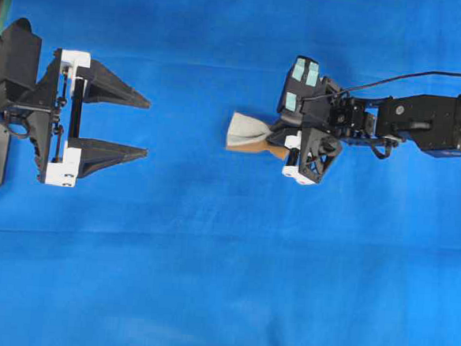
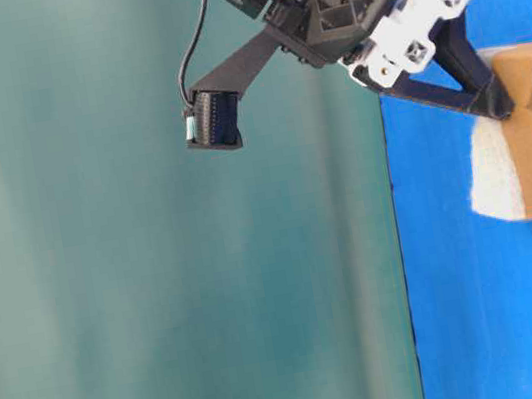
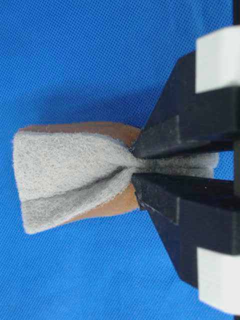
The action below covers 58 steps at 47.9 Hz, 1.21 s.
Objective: Hand over the sponge with the left arm and wipe it with the right arm.
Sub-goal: 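Rub the held sponge back and forth over the table with the right gripper, then lower the sponge onto the table and open the right gripper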
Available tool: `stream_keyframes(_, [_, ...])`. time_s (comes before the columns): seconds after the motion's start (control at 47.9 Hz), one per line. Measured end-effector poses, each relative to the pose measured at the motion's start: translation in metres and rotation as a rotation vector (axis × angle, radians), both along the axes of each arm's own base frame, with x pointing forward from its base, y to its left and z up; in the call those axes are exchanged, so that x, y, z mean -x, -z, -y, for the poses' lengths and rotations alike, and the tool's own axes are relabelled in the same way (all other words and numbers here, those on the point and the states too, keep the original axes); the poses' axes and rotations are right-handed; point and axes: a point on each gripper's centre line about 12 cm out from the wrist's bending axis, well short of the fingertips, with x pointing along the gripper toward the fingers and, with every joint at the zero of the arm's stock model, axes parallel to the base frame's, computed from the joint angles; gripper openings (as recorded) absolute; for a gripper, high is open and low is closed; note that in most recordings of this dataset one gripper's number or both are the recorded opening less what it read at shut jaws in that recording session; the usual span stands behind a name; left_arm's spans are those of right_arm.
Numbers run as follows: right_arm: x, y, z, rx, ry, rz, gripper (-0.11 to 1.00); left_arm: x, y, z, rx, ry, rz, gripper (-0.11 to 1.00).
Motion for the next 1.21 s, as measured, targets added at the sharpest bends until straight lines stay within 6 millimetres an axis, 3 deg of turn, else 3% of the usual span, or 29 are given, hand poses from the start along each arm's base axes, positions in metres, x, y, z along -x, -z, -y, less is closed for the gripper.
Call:
stream_keyframes(0.376, [0.000, 0.000, 0.000, -0.003, 0.003, 0.001, 0.16, 0.000, 0.000, 0.000, 0.000, 0.000, -0.002, 0.85])
stream_keyframes(0.522, [-0.001, 0.000, 0.000, -0.005, 0.003, -0.010, 0.58, 0.000, 0.001, 0.000, 0.001, 0.001, -0.003, 0.85])
stream_keyframes(0.626, [-0.001, 0.000, -0.001, -0.006, 0.002, -0.019, 0.74, 0.000, 0.000, 0.000, 0.000, 0.000, 0.000, 0.85])
stream_keyframes(0.876, [-0.002, -0.009, -0.005, -0.006, -0.006, -0.018, 0.74, 0.000, 0.000, 0.000, 0.000, 0.002, -0.002, 0.85])
stream_keyframes(1.21, [0.008, -0.074, -0.015, 0.018, -0.034, 0.081, 0.74, 0.000, 0.000, 0.000, 0.000, 0.002, -0.002, 0.85])
